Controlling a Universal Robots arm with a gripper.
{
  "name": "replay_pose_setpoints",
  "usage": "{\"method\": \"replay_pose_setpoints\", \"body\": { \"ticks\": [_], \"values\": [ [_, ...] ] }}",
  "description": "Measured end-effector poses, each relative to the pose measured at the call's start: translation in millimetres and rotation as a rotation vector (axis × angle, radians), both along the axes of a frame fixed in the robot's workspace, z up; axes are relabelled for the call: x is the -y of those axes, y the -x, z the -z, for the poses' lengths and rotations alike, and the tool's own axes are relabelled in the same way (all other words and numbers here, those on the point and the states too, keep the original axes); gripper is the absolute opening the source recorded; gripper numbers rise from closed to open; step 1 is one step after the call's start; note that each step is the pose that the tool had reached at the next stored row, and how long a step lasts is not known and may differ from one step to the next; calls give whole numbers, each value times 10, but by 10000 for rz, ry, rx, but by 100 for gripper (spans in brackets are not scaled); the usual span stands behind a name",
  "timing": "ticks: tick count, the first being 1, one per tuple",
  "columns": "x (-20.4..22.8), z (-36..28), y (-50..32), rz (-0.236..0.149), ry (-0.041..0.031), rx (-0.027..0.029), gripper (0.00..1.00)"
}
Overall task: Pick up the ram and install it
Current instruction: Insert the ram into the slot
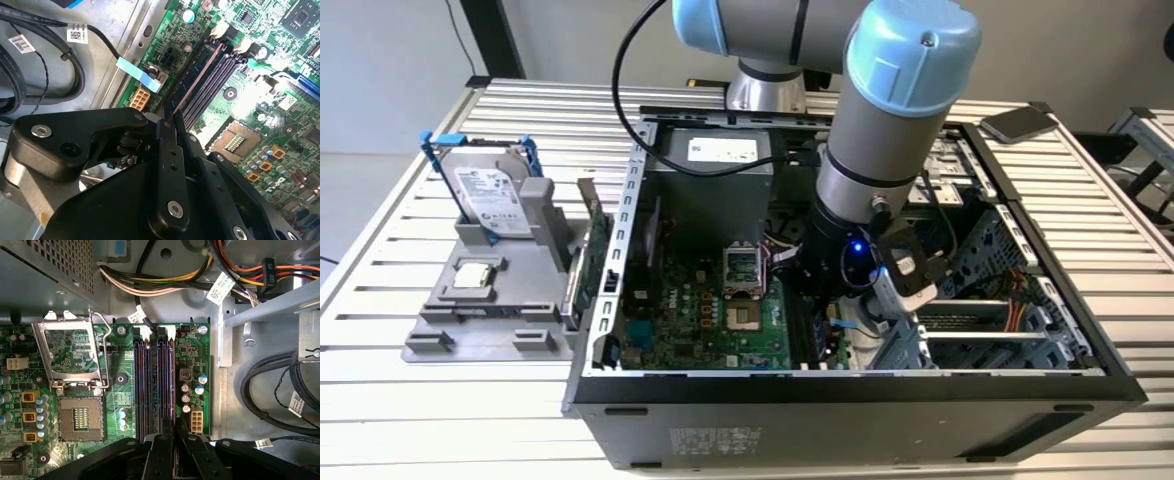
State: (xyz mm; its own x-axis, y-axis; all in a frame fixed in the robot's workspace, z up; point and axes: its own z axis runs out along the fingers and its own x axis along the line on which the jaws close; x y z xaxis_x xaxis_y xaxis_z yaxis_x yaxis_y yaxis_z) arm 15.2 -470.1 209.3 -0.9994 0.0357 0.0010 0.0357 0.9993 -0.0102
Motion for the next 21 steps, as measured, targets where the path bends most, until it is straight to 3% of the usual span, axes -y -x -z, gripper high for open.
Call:
{"method": "replay_pose_setpoints", "body": {
  "ticks": [3,4,9,18,19,21],
  "values": [
    [0,1,0,0,0,0,0],
    [-4,6,-1,0,-22,5,100],
    [0,-14,0,-1,3,-1,100],
    [0,-420,0,0,-1,0,100],
    [0,-455,0,1,0,0,100],
    [0,-467,0,0,-30,2,100]
  ]
}}
